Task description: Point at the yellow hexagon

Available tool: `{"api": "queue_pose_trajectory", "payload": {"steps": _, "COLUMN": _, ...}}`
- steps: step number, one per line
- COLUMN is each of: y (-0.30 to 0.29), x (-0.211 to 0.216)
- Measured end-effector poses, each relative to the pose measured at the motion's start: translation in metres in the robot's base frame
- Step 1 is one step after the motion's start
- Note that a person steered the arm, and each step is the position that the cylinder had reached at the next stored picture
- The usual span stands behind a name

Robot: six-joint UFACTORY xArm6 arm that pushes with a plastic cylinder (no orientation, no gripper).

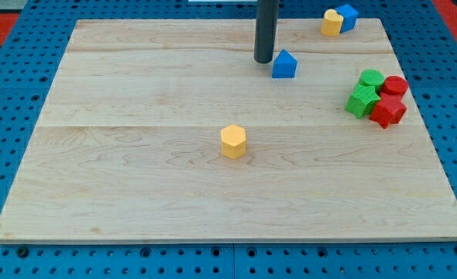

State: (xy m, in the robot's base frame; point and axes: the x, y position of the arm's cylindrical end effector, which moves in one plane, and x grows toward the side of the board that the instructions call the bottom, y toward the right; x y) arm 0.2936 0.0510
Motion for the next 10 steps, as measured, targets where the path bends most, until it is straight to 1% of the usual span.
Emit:
{"api": "queue_pose_trajectory", "payload": {"steps": 4, "y": -0.032, "x": -0.012}}
{"api": "queue_pose_trajectory", "payload": {"steps": 8, "y": -0.048, "x": -0.032}}
{"api": "queue_pose_trajectory", "payload": {"steps": 10, "y": -0.053, "x": -0.033}}
